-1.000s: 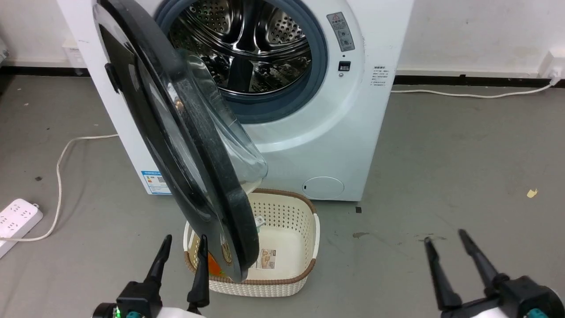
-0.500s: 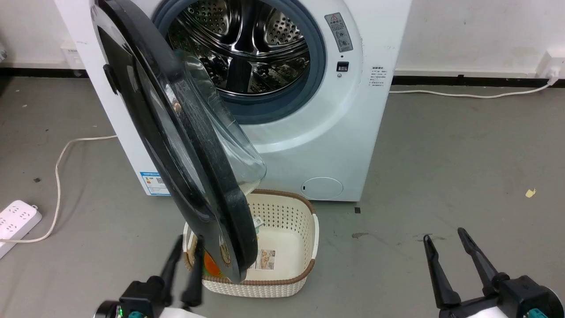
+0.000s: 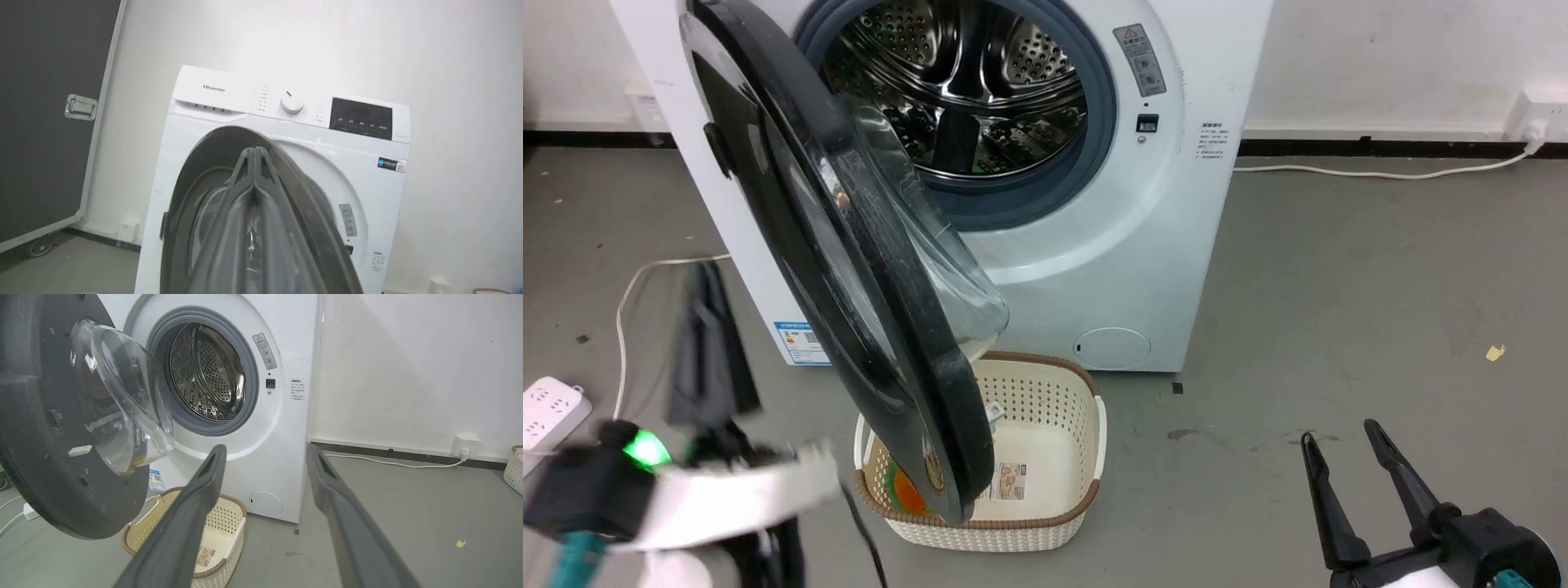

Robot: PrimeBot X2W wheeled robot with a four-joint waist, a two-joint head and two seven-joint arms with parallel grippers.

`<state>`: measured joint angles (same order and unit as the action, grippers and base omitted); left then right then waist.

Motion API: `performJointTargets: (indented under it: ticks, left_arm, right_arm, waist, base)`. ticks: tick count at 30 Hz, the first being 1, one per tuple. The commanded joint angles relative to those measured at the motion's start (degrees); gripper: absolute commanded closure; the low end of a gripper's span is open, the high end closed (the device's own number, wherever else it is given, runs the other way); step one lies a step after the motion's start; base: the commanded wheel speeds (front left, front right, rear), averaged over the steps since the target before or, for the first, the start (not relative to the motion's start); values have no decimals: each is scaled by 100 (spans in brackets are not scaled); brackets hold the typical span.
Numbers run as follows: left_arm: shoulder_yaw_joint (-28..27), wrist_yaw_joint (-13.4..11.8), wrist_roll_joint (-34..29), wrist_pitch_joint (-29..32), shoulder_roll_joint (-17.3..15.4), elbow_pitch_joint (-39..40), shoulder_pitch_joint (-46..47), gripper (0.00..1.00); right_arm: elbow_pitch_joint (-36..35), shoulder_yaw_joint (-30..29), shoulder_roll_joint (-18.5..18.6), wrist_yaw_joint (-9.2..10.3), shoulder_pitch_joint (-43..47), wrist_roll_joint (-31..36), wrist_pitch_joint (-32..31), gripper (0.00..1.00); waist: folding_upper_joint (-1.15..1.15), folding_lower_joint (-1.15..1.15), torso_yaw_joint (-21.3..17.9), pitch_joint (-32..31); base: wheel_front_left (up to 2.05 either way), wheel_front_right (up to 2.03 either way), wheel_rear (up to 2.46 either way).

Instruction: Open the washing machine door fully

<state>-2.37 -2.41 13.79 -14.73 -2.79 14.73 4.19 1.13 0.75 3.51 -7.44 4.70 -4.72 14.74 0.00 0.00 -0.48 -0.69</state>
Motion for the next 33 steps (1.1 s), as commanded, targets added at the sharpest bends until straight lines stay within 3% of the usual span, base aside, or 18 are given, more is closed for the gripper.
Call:
performJointTargets:
  ticks: [1,9,22,33]
  left_arm:
    - [-36,6,-25,-27,-9,238,269,100]
    - [515,181,-310,214,-9,619,849,100]
    - [2418,-35,-11,1499,-9,-585,145,100]
    - [2192,-266,122,1207,-75,-2089,295,100]
  right_arm:
    - [-21,22,-28,-5,-36,-41,26,0]
    - [37,114,-34,-5,-54,-85,26,0]
    - [67,92,-42,-5,-106,-136,26,0]
    - [63,37,-52,-5,-166,-180,26,0]
  waist:
    - [0,0,-24,-6]
    - [0,0,-145,-14]
    - [0,0,-224,144]
    - [0,0,-138,288]
  base:
    - [0,0,0]
    - [0,0,0]
    - [0,0,0]
    - [0,0,0]
